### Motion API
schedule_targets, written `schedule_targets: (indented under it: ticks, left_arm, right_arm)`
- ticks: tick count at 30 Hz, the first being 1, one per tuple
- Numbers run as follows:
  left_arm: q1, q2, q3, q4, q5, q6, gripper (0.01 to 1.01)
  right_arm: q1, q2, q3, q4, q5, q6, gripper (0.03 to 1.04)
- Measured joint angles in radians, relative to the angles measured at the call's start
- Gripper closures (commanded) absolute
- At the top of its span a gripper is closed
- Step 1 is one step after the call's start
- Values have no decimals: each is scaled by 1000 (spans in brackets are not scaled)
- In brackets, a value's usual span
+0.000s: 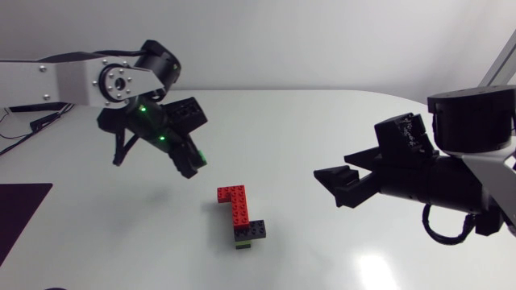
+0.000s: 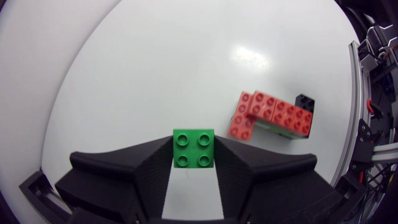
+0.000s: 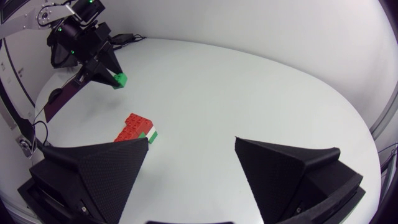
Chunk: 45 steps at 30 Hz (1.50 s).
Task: Separate the duplo bricks
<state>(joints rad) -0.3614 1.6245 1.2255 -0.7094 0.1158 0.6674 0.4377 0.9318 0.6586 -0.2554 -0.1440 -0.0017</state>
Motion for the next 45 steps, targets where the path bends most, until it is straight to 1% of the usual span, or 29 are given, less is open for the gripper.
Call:
schedule_targets:
  ticks: [4,7,11,17,18,21,24,28,30,33,36,38,40,45]
  left_arm:
    - [97,-20,-97,0,-4,0,721]
    - [137,-6,-173,4,-8,0,718]
    - [130,16,-247,33,-6,-7,713]
    - [109,63,-262,71,13,-42,705]
    - [108,74,-262,75,14,-50,685]
    - [104,99,-263,85,18,-68,554]
    - [98,103,-263,90,19,-86,467]
    - [98,103,-266,98,20,-94,223]
    - [100,103,-270,105,20,-94,152]
    - [111,101,-278,121,23,-102,136]
    - [133,84,-290,140,27,-116,113]
    - [147,58,-297,150,35,-122,113]
    - [160,24,-298,154,46,-132,113]
    - [184,-37,-298,175,69,-146,113]
  right_arm:
    - [0,10,0,0,19,0,61]
    - [10,53,5,0,41,0,61]
    - [32,140,33,-2,48,14,61]
    - [70,236,100,-38,48,90,61]
    - [79,250,114,-45,49,107,61]
    - [116,303,167,-69,49,164,64]
    - [163,373,222,-96,68,221,64]
    - [245,470,297,-141,95,297,64]
    - [286,518,335,-165,110,332,66]
    - [340,608,415,-228,159,374,66]
    - [380,703,503,-305,229,397,69]
    - [396,756,549,-342,249,411,102]
    - [409,793,579,-349,253,423,133]
    - [426,834,636,-373,254,441,133]
